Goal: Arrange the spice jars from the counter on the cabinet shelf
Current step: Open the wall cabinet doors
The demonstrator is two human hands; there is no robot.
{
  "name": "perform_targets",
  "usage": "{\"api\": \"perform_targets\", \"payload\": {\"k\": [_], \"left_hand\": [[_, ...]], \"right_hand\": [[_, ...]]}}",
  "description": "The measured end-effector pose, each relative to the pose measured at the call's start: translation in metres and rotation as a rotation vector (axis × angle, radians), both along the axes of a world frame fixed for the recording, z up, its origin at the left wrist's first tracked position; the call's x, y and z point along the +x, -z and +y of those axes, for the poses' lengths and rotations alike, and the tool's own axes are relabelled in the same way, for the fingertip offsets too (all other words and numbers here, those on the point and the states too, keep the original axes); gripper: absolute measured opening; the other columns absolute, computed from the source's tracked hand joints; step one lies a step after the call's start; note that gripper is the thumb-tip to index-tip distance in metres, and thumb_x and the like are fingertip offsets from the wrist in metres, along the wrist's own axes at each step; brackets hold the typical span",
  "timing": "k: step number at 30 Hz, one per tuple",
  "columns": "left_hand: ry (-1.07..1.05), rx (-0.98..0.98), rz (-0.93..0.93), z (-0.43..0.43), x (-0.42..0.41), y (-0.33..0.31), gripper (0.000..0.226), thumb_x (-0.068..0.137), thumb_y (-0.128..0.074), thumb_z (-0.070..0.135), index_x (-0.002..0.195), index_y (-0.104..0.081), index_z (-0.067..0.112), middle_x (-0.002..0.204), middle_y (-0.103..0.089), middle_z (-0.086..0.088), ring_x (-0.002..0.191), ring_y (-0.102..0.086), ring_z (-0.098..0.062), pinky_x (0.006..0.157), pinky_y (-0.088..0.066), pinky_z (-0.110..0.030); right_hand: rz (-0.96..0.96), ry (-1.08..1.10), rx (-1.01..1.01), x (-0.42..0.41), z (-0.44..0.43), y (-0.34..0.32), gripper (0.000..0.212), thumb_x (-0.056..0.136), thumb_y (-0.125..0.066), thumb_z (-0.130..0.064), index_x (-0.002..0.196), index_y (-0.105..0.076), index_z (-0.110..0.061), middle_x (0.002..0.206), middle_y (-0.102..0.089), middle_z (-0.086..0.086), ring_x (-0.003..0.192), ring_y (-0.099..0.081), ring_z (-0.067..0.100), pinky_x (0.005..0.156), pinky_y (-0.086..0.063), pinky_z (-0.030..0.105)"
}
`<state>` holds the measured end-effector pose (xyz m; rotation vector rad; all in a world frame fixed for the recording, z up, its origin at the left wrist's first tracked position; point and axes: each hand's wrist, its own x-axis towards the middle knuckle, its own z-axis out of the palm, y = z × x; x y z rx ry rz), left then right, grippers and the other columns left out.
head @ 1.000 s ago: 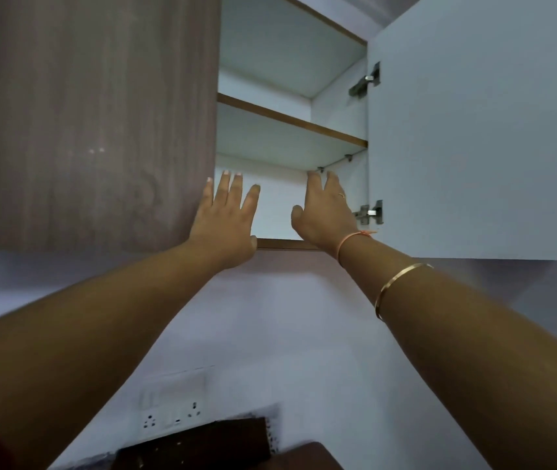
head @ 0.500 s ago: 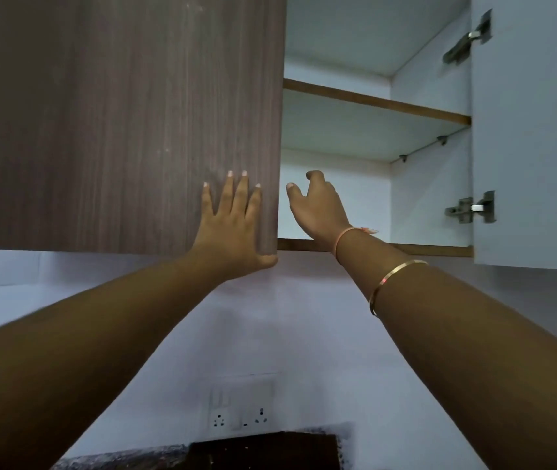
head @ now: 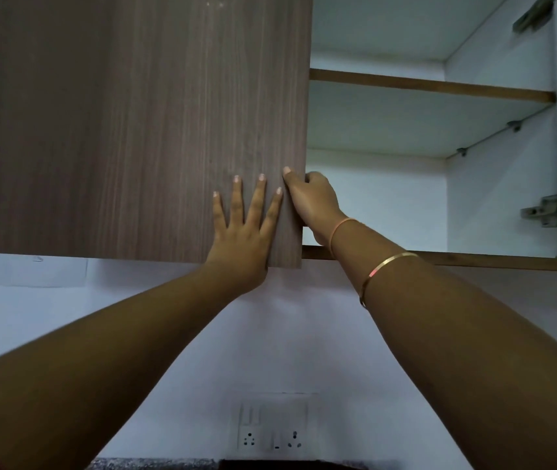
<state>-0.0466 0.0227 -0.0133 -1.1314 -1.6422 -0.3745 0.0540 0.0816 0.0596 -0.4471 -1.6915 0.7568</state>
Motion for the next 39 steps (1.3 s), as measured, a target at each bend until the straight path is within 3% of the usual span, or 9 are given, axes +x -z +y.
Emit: {"api": "perform_targets", "payload": {"k": [2, 8, 18, 28, 35, 39], "left_hand": [[0.002, 0.0, -0.012, 0.001, 0.0, 0.0, 0.113, 0.084, -0.059, 0.04, 0.134, 0.039, 0.014, 0.151, 0.03, -0.018, 0.137, 0.024, -0.046, 0.106, 0.011, -0.064], [0.024, -0.021, -0.042, -0.006, 0.002, 0.0, 0.117, 0.082, -0.062, 0.031, 0.13, 0.043, 0.016, 0.149, 0.034, -0.016, 0.135, 0.029, -0.046, 0.104, 0.014, -0.064], [0.105, -0.022, -0.054, -0.041, 0.017, 0.002, 0.113, 0.081, -0.06, 0.022, 0.131, 0.042, 0.016, 0.148, 0.035, -0.015, 0.134, 0.031, -0.045, 0.105, 0.012, -0.065], [0.232, -0.031, -0.071, -0.107, 0.037, 0.002, 0.115, 0.084, -0.06, 0.021, 0.126, 0.047, 0.018, 0.148, 0.036, -0.015, 0.134, 0.031, -0.044, 0.106, 0.012, -0.063], [0.303, -0.032, -0.076, -0.171, 0.047, 0.006, 0.109, 0.084, -0.059, 0.016, 0.134, 0.037, 0.011, 0.15, 0.031, -0.017, 0.136, 0.028, -0.044, 0.111, 0.007, -0.06], [0.367, -0.015, -0.074, -0.21, 0.046, 0.009, 0.106, 0.084, -0.059, 0.015, 0.14, 0.031, 0.009, 0.152, 0.029, -0.016, 0.138, 0.024, -0.043, 0.112, 0.006, -0.056]], "right_hand": [[-0.003, 0.016, 0.032, -0.003, 0.004, 0.003, 0.048, 0.093, -0.047, -0.047, 0.115, -0.058, -0.006, 0.113, -0.064, 0.01, 0.102, -0.061, 0.026, 0.091, -0.05, 0.041], [0.084, 0.005, 0.06, -0.01, 0.002, 0.013, 0.051, 0.094, -0.044, -0.05, 0.121, -0.051, -0.006, 0.119, -0.061, 0.01, 0.108, -0.057, 0.027, 0.097, -0.046, 0.043], [0.161, 0.081, 0.142, 0.003, -0.035, 0.02, 0.045, 0.094, -0.044, -0.05, 0.109, -0.052, -0.008, 0.1, -0.061, 0.004, 0.096, -0.059, 0.025, 0.09, -0.049, 0.043], [0.189, 0.216, 0.24, 0.029, -0.105, 0.023, 0.038, 0.093, -0.046, -0.049, 0.091, -0.05, -0.012, 0.085, -0.06, 0.001, 0.082, -0.058, 0.021, 0.076, -0.049, 0.037], [0.192, 0.319, 0.268, 0.043, -0.173, 0.025, 0.036, 0.091, -0.05, -0.05, 0.069, -0.039, -0.024, 0.068, -0.048, -0.009, 0.061, -0.046, 0.007, 0.057, -0.038, 0.026], [0.167, 0.379, 0.297, 0.047, -0.219, 0.024, 0.036, 0.09, -0.051, -0.051, 0.07, -0.038, -0.024, 0.067, -0.046, -0.009, 0.062, -0.045, 0.01, 0.057, -0.038, 0.027]]}}
